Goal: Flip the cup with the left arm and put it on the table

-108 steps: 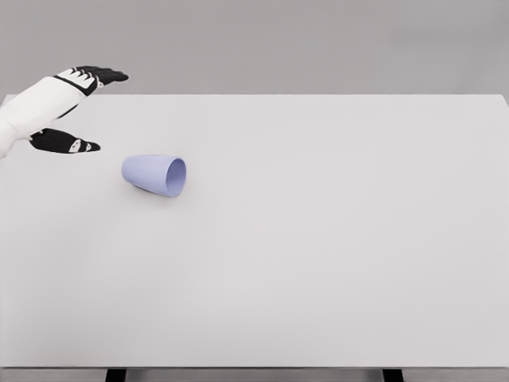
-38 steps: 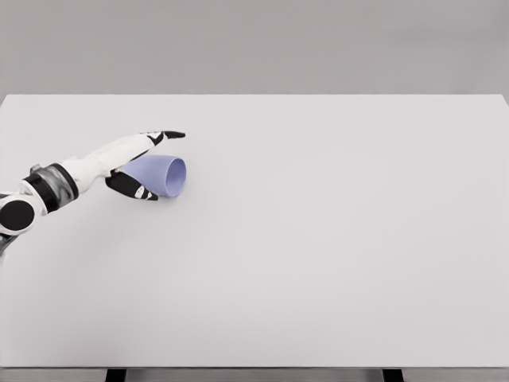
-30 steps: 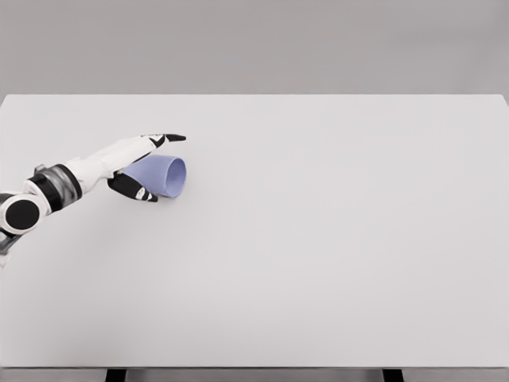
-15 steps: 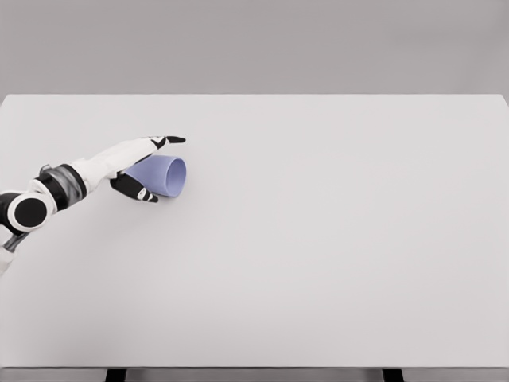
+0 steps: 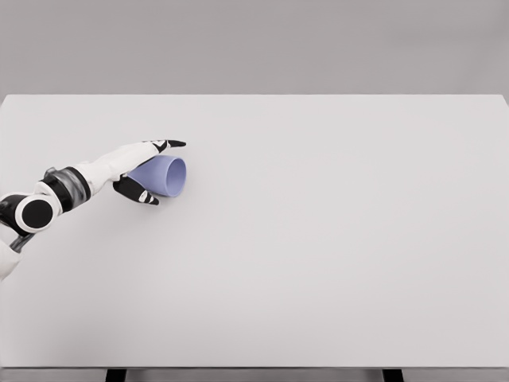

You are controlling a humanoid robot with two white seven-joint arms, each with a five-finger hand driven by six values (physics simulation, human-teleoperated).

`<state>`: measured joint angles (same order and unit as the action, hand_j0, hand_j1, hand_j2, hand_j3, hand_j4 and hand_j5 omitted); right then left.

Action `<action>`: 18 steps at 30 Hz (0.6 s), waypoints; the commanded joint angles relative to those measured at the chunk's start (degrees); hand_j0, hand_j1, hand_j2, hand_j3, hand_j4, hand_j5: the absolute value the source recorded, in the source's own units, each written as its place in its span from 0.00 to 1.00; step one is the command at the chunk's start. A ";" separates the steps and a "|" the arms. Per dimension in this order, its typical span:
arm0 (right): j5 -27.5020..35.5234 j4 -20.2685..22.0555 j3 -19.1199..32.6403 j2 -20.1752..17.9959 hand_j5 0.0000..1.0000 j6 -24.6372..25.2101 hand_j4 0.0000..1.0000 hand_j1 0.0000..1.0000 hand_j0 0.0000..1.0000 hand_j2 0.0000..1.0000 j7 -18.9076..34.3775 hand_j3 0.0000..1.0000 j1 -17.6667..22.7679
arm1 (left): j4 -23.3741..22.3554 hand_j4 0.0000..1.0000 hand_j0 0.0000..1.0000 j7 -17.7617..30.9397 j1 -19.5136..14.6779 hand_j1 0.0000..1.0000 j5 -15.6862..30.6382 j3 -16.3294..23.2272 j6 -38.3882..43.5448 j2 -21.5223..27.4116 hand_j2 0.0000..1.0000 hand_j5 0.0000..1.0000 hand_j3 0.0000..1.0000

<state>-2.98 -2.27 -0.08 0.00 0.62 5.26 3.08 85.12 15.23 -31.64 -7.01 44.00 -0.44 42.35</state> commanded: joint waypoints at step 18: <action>-0.01 -0.02 -0.01 0.00 1.00 0.00 1.00 1.00 1.00 1.00 0.01 1.00 0.00 | -0.13 0.78 0.78 0.86 0.00 0.78 -1.16 0.12 -0.09 0.11 0.78 0.78 0.78</action>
<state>-2.98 -2.27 -0.08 0.00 0.62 5.26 3.08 84.93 16.06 -31.64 -8.20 44.16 -0.53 42.38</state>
